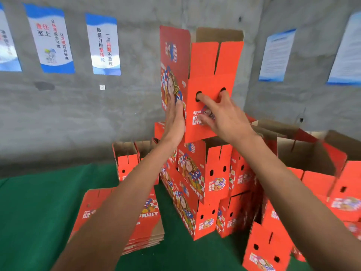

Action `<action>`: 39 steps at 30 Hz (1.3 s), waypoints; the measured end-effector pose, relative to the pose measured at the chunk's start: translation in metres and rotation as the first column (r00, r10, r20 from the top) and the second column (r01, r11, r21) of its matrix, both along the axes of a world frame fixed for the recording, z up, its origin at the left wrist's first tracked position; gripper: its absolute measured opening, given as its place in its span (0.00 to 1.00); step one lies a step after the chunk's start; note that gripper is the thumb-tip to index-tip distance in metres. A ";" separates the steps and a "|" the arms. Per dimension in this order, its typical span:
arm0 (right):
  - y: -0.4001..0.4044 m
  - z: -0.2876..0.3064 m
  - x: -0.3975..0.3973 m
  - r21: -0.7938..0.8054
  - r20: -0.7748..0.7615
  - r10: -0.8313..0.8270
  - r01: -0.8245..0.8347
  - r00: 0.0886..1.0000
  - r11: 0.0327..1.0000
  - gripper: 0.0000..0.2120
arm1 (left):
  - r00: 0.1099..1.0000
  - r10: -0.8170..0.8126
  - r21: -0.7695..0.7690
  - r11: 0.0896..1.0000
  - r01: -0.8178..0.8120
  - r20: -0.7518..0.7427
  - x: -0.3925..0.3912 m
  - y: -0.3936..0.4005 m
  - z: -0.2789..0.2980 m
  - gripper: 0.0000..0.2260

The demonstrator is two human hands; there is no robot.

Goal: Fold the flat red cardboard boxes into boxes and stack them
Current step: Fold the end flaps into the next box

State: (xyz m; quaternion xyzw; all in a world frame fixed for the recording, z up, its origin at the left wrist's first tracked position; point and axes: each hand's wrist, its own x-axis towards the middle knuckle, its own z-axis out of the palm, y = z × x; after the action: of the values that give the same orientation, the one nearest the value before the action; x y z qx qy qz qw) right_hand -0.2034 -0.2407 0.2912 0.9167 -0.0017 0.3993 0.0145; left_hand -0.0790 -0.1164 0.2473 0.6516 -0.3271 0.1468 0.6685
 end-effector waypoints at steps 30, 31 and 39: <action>-0.133 -0.013 0.083 0.121 -0.240 -0.025 0.055 0.970 0.991 0.28 | 0.970 -0.065 0.252 0.960 0.125 -0.233 0.044 -0.112 -0.012 0.34; -0.132 -0.013 0.082 0.129 -0.230 -0.024 0.054 0.973 0.990 0.28 | 0.970 -0.068 0.247 0.961 0.127 -0.234 0.044 -0.112 -0.012 0.34; -0.121 -0.011 0.063 0.148 -0.124 -0.051 0.069 0.991 0.986 0.27 | 0.970 -0.099 0.199 0.969 0.145 -0.220 0.043 -0.107 -0.017 0.34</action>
State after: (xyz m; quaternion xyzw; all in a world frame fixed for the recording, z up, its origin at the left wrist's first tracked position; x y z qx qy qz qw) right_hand -0.1402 -0.3613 0.2798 0.9370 -0.0590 0.3416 -0.0435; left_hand -0.0363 -0.2231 0.2306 0.7101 -0.3088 0.0001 0.6328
